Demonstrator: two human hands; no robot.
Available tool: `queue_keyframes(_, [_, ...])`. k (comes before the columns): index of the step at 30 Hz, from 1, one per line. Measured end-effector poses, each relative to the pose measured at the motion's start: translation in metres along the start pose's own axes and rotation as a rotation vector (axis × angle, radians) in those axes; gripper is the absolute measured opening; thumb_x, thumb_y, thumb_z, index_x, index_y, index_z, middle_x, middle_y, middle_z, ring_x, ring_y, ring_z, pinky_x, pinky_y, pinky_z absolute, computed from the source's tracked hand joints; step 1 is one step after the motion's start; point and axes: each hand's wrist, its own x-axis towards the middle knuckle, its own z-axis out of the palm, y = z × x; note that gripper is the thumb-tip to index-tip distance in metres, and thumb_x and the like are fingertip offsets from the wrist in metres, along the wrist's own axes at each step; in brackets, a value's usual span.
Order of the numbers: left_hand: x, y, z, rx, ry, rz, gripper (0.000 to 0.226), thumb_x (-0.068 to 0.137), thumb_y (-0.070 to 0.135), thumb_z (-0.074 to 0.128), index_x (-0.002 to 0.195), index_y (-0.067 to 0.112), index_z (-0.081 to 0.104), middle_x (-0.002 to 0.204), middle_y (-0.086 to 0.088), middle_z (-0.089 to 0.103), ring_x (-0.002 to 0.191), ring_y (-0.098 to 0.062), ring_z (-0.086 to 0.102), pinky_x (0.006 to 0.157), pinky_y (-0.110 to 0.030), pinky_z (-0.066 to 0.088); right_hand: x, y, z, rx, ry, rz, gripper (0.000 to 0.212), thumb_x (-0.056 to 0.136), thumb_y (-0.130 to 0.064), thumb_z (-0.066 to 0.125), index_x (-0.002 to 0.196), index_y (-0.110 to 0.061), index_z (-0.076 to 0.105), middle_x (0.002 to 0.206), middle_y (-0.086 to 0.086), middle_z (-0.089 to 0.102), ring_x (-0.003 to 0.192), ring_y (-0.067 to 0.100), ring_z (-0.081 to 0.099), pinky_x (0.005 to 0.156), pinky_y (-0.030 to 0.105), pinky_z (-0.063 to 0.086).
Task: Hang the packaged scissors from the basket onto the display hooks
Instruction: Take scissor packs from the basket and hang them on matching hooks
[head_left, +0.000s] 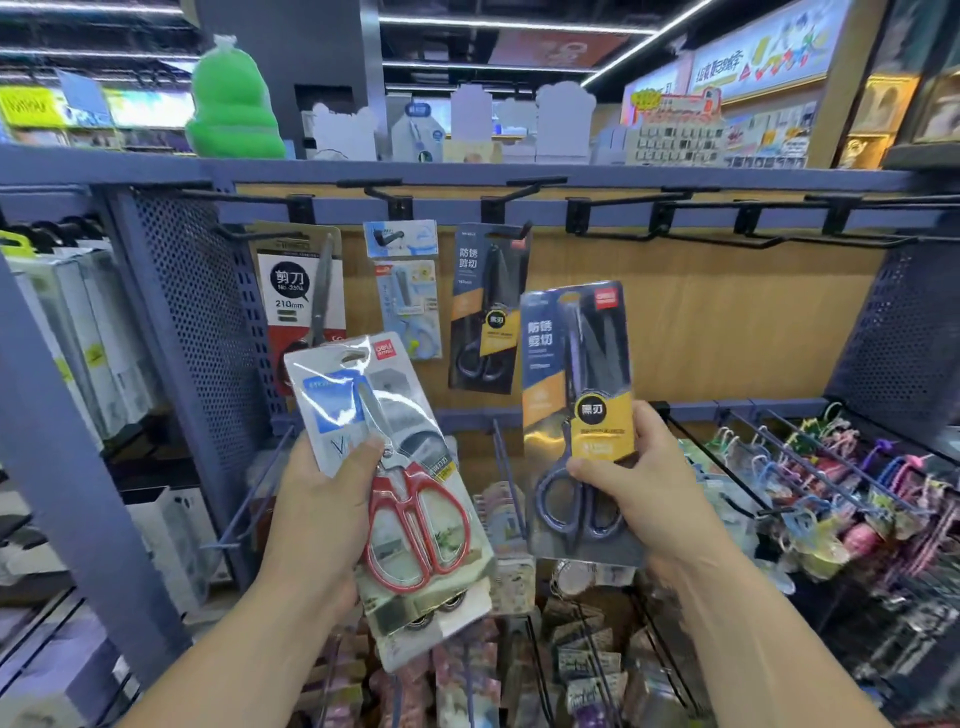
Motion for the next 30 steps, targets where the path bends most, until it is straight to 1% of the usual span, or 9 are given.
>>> queue_keyframes(3, [-0.001,0.004,0.003,-0.007,-0.003,0.014,0.025,0.106,0.011,0.058,0.128,0.019,0.067,0.11,-0.008,0.08,0.1,-0.033,0.078,0.085,-0.049,0.063,0.003,-0.002,-0.008,-0.024,0.094,-0.05,0.028,0.086,0.0,0.075,0.101,-0.022,0.064,0.085,0.001,0.073,0.07,0.014,0.062,0.061,0.024,0.049])
queue_keyframes(7, [-0.001,0.007,0.01,-0.016,-0.038,0.04,0.028,0.107,0.012,0.057,0.131,0.022,0.067,0.112,-0.005,0.081,0.097,-0.027,0.079,0.076,-0.041,0.064,0.004,-0.004,-0.015,0.088,0.144,-0.124,0.005,0.098,-0.026,0.071,0.102,-0.026,0.067,0.101,0.007,0.074,0.086,0.017,0.068,0.079,0.037,0.052])
queue_keyframes(10, [0.0,0.009,0.018,-0.008,-0.042,0.074,0.029,0.107,0.011,0.058,0.131,0.022,0.067,0.115,-0.002,0.08,0.103,-0.026,0.078,0.086,-0.044,0.061,0.001,-0.013,-0.017,0.136,0.032,-0.223,0.011,0.091,-0.039,0.068,0.102,-0.036,0.066,0.099,-0.001,0.073,0.094,0.015,0.069,0.082,0.03,0.056])
queue_keyframes(15, [-0.001,0.01,0.028,-0.02,-0.057,0.096,0.029,0.107,0.011,0.058,0.132,0.023,0.066,0.119,0.0,0.079,0.109,-0.025,0.076,0.097,-0.052,0.059,0.006,-0.032,-0.01,0.127,-0.117,-0.332,0.009,0.092,-0.03,0.068,0.098,-0.037,0.065,0.094,-0.005,0.071,0.091,0.015,0.067,0.082,0.03,0.056])
queue_keyframes(17, [-0.002,0.01,0.029,-0.012,-0.06,0.121,0.03,0.107,0.01,0.057,0.133,0.022,0.066,0.12,0.001,0.079,0.11,-0.022,0.076,0.098,-0.05,0.059,0.011,-0.037,-0.005,0.115,-0.13,-0.34,0.008,0.096,-0.027,0.068,0.103,-0.028,0.064,0.096,0.001,0.069,0.092,0.018,0.065,0.084,0.034,0.054])
queue_keyframes(21, [-0.002,0.011,0.026,0.0,-0.048,0.149,0.031,0.106,0.01,0.058,0.134,0.022,0.066,0.122,0.002,0.078,0.111,-0.021,0.075,0.101,-0.051,0.057,0.02,-0.039,0.007,0.086,-0.163,-0.326,0.012,0.102,-0.014,0.065,0.113,-0.012,0.06,0.097,0.005,0.067,0.09,0.016,0.062,0.083,0.03,0.052])
queue_keyframes(24, [-0.001,0.014,0.022,-0.002,-0.034,0.164,0.032,0.107,0.01,0.058,0.135,0.023,0.065,0.124,0.002,0.077,0.115,-0.023,0.074,0.104,-0.055,0.055,0.024,-0.035,0.016,0.078,-0.159,-0.305,0.012,0.102,-0.014,0.065,0.114,-0.012,0.061,0.102,0.017,0.067,0.091,0.019,0.062,0.085,0.036,0.053])
queue_keyframes(28, [0.001,0.016,0.016,0.003,-0.003,0.161,0.032,0.106,0.011,0.058,0.135,0.023,0.065,0.123,0.001,0.078,0.113,-0.023,0.075,0.103,-0.054,0.056,0.025,-0.031,0.022,0.097,-0.145,-0.263,0.009,0.102,-0.012,0.065,0.109,-0.017,0.063,0.096,0.002,0.071,0.091,0.015,0.067,0.084,0.032,0.056])
queue_keyframes(30, [0.002,0.018,0.012,0.006,0.008,0.157,0.031,0.106,0.011,0.058,0.133,0.023,0.066,0.121,0.001,0.078,0.111,-0.023,0.076,0.101,-0.054,0.057,0.025,-0.028,0.024,0.123,-0.122,-0.235,0.01,0.101,-0.01,0.066,0.109,-0.017,0.064,0.099,0.007,0.073,0.094,0.02,0.07,0.086,0.038,0.059])
